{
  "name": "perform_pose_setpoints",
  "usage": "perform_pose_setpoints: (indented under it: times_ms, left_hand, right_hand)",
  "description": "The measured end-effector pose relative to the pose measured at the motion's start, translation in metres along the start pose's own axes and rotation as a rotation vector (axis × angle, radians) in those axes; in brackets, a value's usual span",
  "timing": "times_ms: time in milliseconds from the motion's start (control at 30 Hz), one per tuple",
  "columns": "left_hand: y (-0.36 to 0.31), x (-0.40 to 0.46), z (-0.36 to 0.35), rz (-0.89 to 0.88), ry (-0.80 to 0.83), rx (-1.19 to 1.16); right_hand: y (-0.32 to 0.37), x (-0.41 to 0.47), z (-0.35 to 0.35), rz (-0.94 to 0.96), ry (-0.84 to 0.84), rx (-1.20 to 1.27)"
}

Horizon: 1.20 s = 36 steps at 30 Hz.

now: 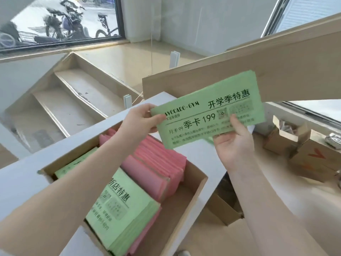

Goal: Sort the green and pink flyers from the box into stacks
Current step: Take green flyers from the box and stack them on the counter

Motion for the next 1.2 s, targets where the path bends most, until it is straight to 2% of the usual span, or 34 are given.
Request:
perform_pose_setpoints:
  times_ms: [67,133,200,267,333,433,500,600,667,733,900,967,1067,1133,1200]
  left_hand:
    - [-0.001,0.024,-0.024,0.025,-0.083,-0.036]
    - [0.004,0.047,-0.046,0.053,-0.098,-0.044]
    - [0.016,0.067,-0.069,0.062,-0.043,0.036]
    - [0.032,0.081,-0.088,0.064,0.046,0.185]
    - [0.042,0.091,-0.100,0.058,0.106,0.264]
    - [0.051,0.106,-0.109,0.044,0.131,0.259]
    - [0.060,0.108,-0.114,0.066,0.174,0.355]
    - [0.088,0.105,-0.117,0.235,0.294,0.577]
    - [0.097,0.104,-0.117,0.298,0.269,0.654]
    - [0.096,0.106,-0.119,0.286,0.200,0.609]
    - [0.089,0.108,-0.121,0.209,0.145,0.431]
    - [0.095,0.106,-0.121,0.215,0.178,0.510]
    - [0.103,0.101,-0.121,0.320,0.327,0.671]
    - [0.098,0.104,-0.123,0.311,0.316,0.655]
    - [0.094,0.107,-0.127,0.290,0.304,0.652]
  right_hand:
    - [0.030,0.032,0.022,0.071,0.006,-0.050]
    - [0.048,0.064,0.050,0.167,0.054,-0.353]
    - [0.047,0.093,0.078,0.241,0.092,-0.745]
    - [0.039,0.114,0.097,0.265,0.109,-0.922]
    - [0.036,0.127,0.104,0.278,0.132,-0.925]
    - [0.039,0.142,0.109,0.280,0.182,-0.857]
    - [0.031,0.147,0.116,0.224,0.238,-0.886]
    - [0.007,0.151,0.138,0.130,0.236,-1.005]
    - [-0.002,0.153,0.146,0.120,0.195,-1.016]
    - [-0.006,0.155,0.146,0.113,0.161,-1.016]
    - [-0.001,0.148,0.138,0.216,0.107,-0.978]
    - [-0.008,0.143,0.141,0.233,0.114,-1.033]
    - [-0.018,0.137,0.147,0.265,0.059,-1.058]
    - [-0.016,0.136,0.147,0.316,-0.003,-1.023]
    - [-0.015,0.136,0.145,0.324,0.010,-1.059]
Point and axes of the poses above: each hand's wrist, its own x-axis towards the middle knuckle, its own z-axis out of the back of the hand, y = z × x, the point moved 2 cm from there along x, towards the middle knuckle, and after that the axes turned 15 degrees about -y, right-handed, at the moved point
